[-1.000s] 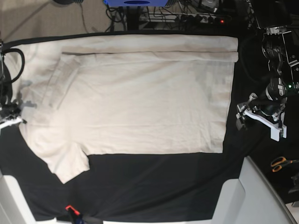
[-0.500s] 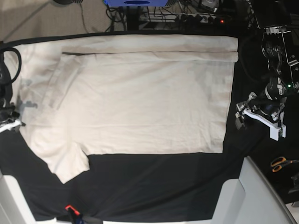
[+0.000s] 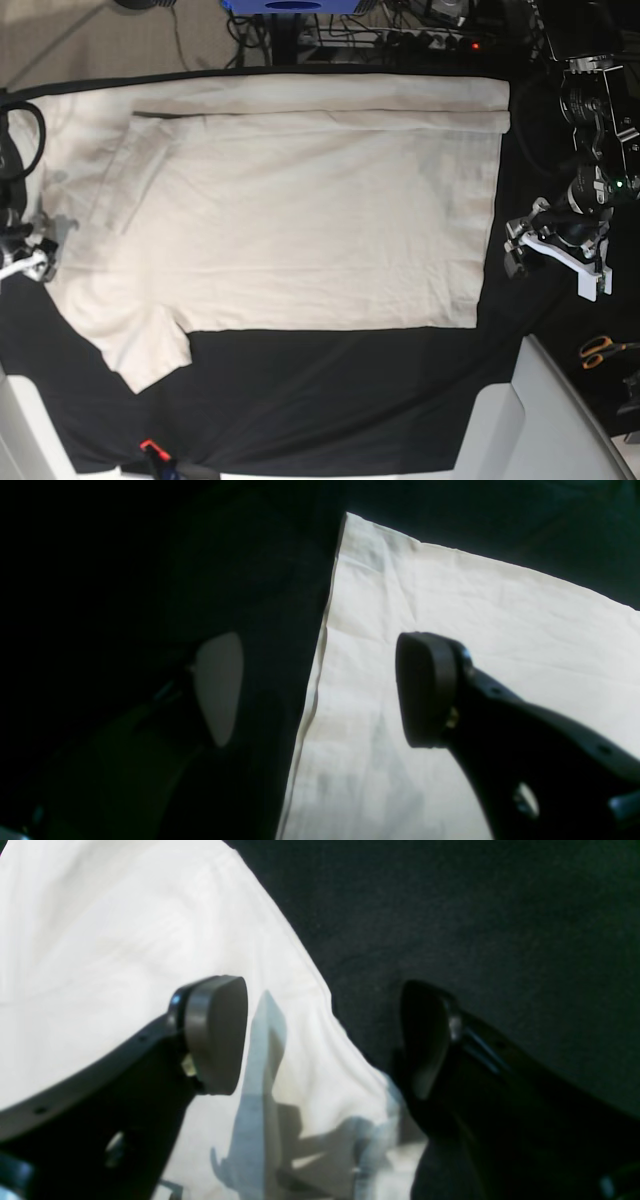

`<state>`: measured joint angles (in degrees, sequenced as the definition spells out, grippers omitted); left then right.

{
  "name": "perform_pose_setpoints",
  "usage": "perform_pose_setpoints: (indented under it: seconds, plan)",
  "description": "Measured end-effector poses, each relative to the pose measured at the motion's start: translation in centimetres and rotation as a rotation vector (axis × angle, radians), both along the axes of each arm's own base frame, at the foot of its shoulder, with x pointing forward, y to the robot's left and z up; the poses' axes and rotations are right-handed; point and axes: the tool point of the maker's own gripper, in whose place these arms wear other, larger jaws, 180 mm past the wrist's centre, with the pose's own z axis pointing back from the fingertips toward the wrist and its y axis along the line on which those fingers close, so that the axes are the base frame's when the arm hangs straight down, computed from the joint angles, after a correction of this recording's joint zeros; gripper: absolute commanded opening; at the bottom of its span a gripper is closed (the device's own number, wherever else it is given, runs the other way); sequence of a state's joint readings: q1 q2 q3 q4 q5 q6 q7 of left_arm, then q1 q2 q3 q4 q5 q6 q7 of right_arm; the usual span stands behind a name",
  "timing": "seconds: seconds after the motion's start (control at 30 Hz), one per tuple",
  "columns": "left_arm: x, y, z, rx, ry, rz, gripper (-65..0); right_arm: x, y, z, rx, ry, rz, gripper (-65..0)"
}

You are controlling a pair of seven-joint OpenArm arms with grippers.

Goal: Fold the T-shirt properly

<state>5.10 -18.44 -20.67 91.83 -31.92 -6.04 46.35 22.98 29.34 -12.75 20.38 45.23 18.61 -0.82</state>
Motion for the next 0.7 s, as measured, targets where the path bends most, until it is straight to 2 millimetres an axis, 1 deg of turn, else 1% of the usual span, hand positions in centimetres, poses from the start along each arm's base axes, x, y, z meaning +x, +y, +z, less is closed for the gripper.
perform_pose_setpoints:
  seconds: [0.13,0.2,0.33,0.37,0.43,0.47,0.5,0.53,0.57,0.7]
  plan:
    - [0.0,0.0,0.0,0.000,0.000,0.000,-19.3,-0.5,0.9,-0.9,0.020,0.034,0.010,-35.4]
    - [0.0,0.0,0.0,0.000,0.000,0.000,-19.3,-0.5,1.1,-1.0,0.025,0.031,0.009,-37.4]
    - [0.0,0.0,0.0,0.000,0.000,0.000,-19.3,-0.6,1.1,-1.0,0.026,0.033,0.009,-38.3]
    - [0.0,0.0,0.0,0.000,0.000,0.000,-19.3,-0.6,1.1,-1.0,0.025,0.033,0.010,-40.4]
    - [0.0,0.0,0.0,0.000,0.000,0.000,-19.3,-0.6,1.2,-1.0,0.026,0.034,0.010,-48.5]
    - [0.0,0.0,0.0,0.000,0.000,0.000,-19.3,-0.6,1.2,-1.0,0.027,0.035,0.010,-54.5]
    - [0.0,0.0,0.0,0.000,0.000,0.000,-19.3,-0.6,1.2,-1.0,0.028,0.036,0.011,-59.1]
    - [0.0,0.0,0.0,0.000,0.000,0.000,-19.3,-0.5,1.2,-0.9,0.027,0.034,0.012,-62.4]
    - [0.0,0.0,0.0,0.000,0.000,0.000,-19.3,-0.5,1.2,-0.9,0.027,0.033,0.013,-64.2]
    - [0.0,0.0,0.0,0.000,0.000,0.000,-19.3,-0.1,1.3,-0.5,0.024,0.023,0.021,-64.8]
